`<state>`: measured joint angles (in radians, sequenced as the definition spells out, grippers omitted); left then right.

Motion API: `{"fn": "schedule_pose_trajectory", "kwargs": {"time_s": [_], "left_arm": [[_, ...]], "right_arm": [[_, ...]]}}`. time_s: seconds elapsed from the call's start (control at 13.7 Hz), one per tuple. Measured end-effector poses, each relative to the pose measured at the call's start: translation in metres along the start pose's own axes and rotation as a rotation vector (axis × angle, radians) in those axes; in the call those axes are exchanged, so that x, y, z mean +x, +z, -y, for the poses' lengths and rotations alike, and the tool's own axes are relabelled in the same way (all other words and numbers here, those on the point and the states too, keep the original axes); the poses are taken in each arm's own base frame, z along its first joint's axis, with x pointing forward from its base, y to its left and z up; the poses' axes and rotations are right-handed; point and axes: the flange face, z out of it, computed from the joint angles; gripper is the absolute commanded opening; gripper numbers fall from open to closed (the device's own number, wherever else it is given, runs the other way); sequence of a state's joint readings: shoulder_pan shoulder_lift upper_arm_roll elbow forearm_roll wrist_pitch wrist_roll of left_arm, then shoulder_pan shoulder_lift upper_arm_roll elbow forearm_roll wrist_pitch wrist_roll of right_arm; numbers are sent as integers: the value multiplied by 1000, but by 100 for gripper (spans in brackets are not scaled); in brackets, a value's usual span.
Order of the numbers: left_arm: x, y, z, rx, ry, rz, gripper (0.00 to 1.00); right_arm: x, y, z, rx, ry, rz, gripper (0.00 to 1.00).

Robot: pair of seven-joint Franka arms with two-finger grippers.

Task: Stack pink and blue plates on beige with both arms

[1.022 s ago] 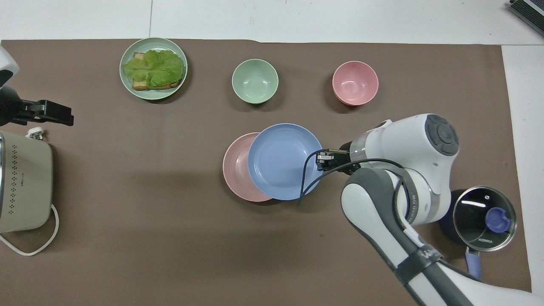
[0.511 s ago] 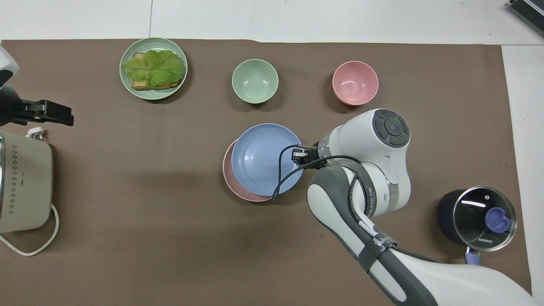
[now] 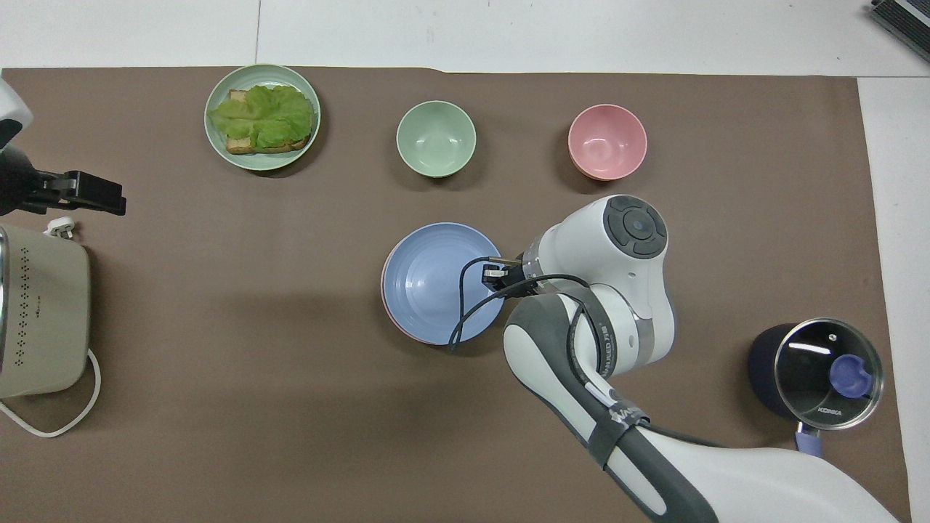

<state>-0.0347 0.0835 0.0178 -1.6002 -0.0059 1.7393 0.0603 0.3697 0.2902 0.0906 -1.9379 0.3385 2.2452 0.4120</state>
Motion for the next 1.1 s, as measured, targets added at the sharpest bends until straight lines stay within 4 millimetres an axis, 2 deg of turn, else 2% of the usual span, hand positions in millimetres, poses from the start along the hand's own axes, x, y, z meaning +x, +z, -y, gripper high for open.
{"fn": "schedule_pose_trajectory", "kwargs": {"time_s": [0.15, 0.22, 0.37, 0.44, 0.51, 0.58, 0.73, 0.88, 0.95, 1.1], "left_arm": [[0, 0, 0, 0, 0, 0, 100], [0, 0, 0, 0, 0, 0, 100], [0, 0, 0, 0, 0, 0, 100], [0, 0, 0, 0, 0, 0, 100], [0, 0, 0, 0, 0, 0, 100], [0, 0, 0, 0, 0, 0, 100], [0, 0, 0, 0, 0, 0, 100], [0, 0, 0, 0, 0, 0, 100], [0, 0, 0, 0, 0, 0, 100], [0, 0, 0, 0, 0, 0, 100]], "right_arm": [[0, 0, -1, -16, -12, -7, 41], [1, 0, -1, -18, -14, -8, 52], [1, 0, -1, -19, -15, -9, 60], [1, 0, -1, -19, -15, -9, 70], [1, 0, -1, -20, -15, -9, 86], [1, 0, -1, -20, -15, -9, 97], [1, -2, -1, -20, -17, -13, 100], [4, -21, -8, -58, -42, -42, 100], [7, -42, -20, -91, -49, -61, 100], [14, -98, -57, -150, -37, -106, 100]]}}
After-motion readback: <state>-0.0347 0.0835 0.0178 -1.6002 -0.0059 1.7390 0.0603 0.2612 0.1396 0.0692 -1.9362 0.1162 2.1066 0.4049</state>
